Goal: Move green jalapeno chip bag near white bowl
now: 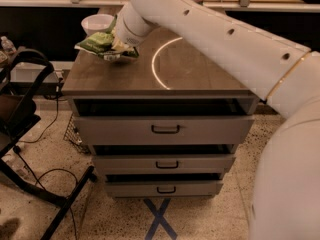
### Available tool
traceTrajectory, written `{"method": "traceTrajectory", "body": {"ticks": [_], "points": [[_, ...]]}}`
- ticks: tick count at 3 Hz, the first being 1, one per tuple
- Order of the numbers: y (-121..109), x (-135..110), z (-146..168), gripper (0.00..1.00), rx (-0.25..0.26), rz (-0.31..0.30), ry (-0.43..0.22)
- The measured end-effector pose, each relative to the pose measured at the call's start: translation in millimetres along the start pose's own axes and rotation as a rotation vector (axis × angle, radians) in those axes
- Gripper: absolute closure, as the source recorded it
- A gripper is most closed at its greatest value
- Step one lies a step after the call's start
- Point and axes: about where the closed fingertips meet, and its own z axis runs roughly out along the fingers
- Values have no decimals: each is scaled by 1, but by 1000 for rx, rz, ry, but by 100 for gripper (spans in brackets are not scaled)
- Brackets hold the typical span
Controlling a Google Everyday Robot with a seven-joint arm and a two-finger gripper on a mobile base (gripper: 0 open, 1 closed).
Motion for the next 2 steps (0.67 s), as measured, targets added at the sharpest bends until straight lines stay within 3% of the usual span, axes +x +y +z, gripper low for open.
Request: {"method": "traceTrajectory", "body": {"ticks": [2], "points": [[4,-1,5,43,-9,-1,-1]]}}
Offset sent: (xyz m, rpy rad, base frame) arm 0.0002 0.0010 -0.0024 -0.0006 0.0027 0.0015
